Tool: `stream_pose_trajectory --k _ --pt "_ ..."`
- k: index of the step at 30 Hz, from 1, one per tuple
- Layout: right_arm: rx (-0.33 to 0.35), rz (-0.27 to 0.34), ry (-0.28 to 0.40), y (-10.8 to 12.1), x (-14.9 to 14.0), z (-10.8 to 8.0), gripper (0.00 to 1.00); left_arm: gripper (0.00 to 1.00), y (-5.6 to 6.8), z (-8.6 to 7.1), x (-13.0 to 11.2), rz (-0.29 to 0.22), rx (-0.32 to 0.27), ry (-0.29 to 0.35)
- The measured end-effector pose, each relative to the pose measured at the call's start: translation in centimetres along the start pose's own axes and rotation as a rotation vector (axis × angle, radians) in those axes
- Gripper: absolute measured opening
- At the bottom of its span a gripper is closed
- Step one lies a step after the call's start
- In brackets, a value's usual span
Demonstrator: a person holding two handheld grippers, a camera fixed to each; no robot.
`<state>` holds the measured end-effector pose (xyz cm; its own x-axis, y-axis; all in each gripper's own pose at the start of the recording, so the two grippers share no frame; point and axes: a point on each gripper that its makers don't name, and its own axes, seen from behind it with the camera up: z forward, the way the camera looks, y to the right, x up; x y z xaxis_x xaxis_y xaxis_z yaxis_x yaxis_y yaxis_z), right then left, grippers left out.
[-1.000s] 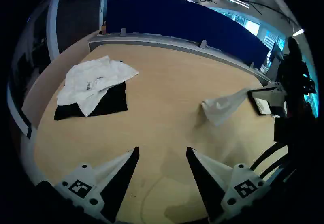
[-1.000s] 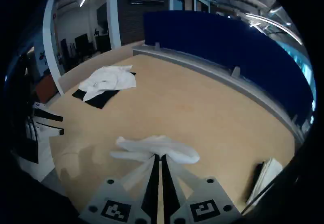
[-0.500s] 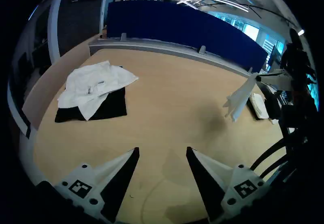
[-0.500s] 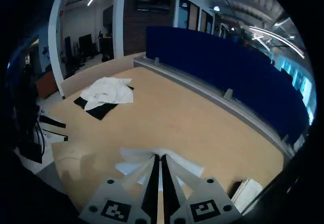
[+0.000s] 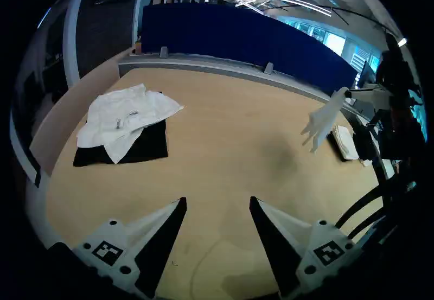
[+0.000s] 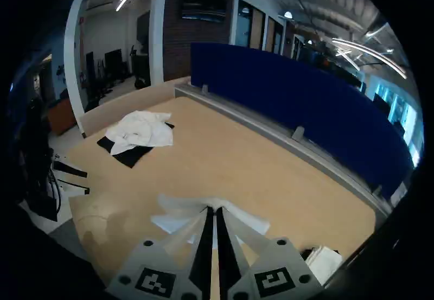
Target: Fold towel
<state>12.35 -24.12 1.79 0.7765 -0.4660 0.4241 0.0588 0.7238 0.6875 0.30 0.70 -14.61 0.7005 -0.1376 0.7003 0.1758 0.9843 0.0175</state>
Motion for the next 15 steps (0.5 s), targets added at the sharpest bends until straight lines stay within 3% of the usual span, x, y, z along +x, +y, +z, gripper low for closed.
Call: stream_pose_trajectory --k 9,15 --pt "-0.018 0.019 0.010 3.6 1.0 -0.9 0.04 0.85 0.2 0.2 -0.2 -0.002 -0.001 -0.004" --pt "-0.049 0.034 0.014 7.5 1.5 -1.6 0.04 0.85 0.2 0.2 -0.1 0.010 0.006 -0.006"
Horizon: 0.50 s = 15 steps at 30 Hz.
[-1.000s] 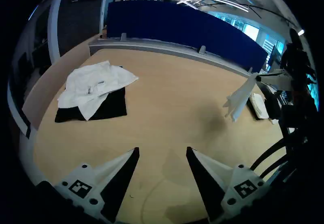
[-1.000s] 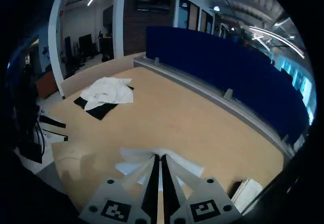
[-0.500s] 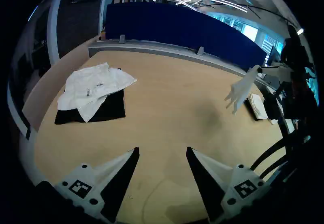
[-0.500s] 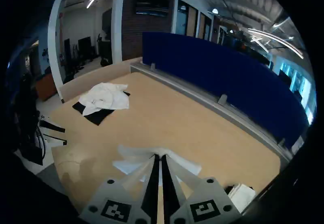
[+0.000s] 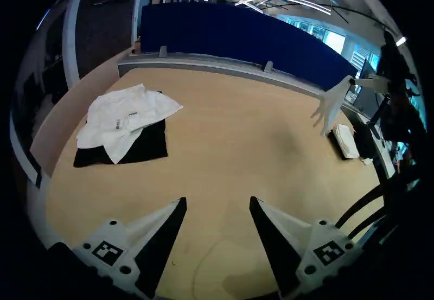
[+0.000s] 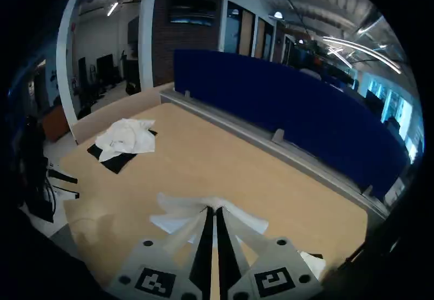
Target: Fold towel
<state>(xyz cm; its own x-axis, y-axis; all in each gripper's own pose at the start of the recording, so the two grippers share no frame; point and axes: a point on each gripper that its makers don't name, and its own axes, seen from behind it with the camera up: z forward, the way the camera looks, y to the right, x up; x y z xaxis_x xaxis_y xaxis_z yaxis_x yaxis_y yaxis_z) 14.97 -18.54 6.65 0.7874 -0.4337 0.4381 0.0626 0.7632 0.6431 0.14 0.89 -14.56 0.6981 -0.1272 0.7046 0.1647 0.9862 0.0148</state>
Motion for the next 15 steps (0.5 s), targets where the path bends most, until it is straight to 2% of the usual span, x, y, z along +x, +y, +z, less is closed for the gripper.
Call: stream_pose_trajectory --k 15 --pt "-0.093 0.029 -0.043 10.4 -1.1 -1.2 0.04 0.85 0.5 0.5 0.3 0.003 0.013 -0.008"
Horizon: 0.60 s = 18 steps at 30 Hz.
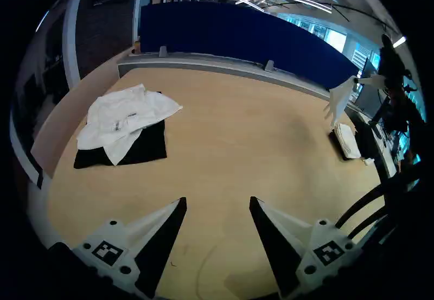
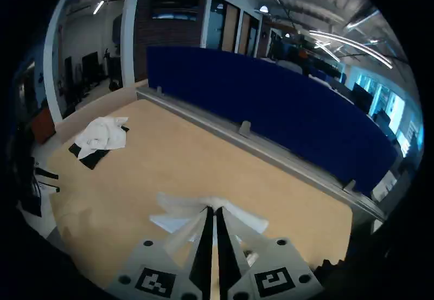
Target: Fold towel
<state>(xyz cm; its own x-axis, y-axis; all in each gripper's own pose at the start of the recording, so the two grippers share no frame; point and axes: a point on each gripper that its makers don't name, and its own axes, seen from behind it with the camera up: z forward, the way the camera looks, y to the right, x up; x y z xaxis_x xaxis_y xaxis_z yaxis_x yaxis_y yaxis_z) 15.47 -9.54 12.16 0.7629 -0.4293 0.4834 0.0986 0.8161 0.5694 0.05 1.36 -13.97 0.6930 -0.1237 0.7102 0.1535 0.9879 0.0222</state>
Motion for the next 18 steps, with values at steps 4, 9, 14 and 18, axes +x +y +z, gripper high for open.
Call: stream_pose_trajectory --k 4,9,14,18 --pt "-0.031 0.015 -0.010 3.0 -0.5 0.0 0.04 0.85 0.0 0.1 0.1 0.000 0.005 -0.004" --pt "-0.069 0.034 -0.021 6.5 -1.1 -0.1 0.04 0.86 0.2 0.2 0.1 -0.003 0.013 -0.009" --pt "-0.101 0.045 -0.037 9.5 -1.5 0.0 0.04 0.85 0.4 0.3 0.0 -0.004 0.016 -0.015" --pt "-0.120 0.048 -0.049 11.1 -1.9 0.4 0.04 0.85 0.7 0.2 -0.1 -0.002 0.018 -0.020"
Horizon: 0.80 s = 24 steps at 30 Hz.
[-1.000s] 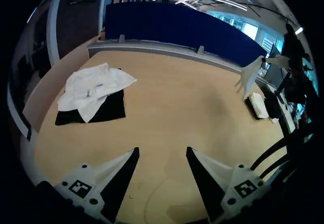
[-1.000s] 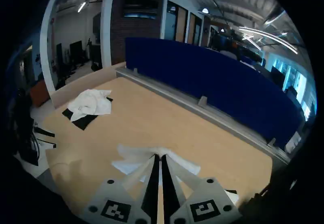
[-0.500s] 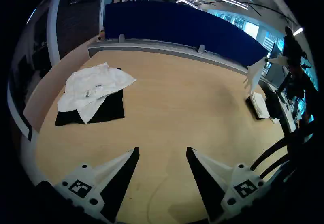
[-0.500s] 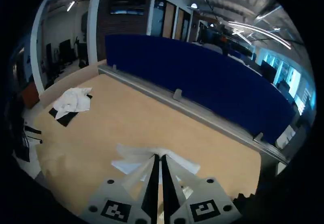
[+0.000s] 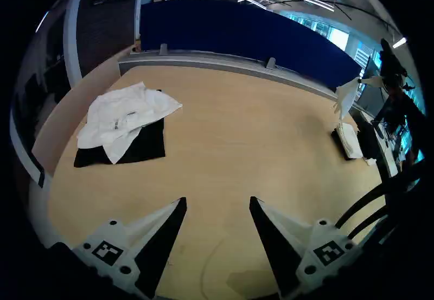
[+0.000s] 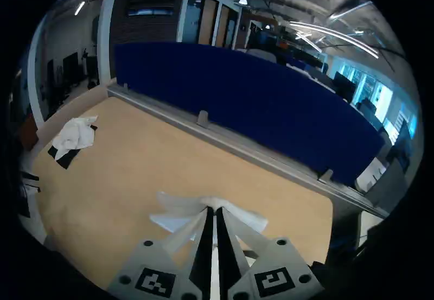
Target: Fold towel
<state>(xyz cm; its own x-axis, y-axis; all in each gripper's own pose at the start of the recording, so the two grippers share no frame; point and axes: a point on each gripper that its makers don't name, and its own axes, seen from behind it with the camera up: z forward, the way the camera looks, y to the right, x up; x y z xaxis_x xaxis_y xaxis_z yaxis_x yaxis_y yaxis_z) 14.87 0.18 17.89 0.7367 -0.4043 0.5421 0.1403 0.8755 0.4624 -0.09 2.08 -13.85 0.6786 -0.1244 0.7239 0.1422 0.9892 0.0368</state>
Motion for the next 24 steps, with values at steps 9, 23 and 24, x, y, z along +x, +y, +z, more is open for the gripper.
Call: stream_pose_trajectory --k 9,23,24 --pt "-0.006 0.024 -0.023 1.6 -1.3 1.4 0.04 0.85 0.3 0.0 0.1 0.002 0.005 -0.004" --pt "-0.009 0.027 -0.067 1.9 -5.3 -0.6 0.04 0.86 1.1 0.5 0.7 0.020 -0.006 -0.008" --pt "-0.010 0.028 -0.072 2.0 -5.8 -0.9 0.04 0.85 1.2 0.5 0.7 0.022 -0.008 -0.008"
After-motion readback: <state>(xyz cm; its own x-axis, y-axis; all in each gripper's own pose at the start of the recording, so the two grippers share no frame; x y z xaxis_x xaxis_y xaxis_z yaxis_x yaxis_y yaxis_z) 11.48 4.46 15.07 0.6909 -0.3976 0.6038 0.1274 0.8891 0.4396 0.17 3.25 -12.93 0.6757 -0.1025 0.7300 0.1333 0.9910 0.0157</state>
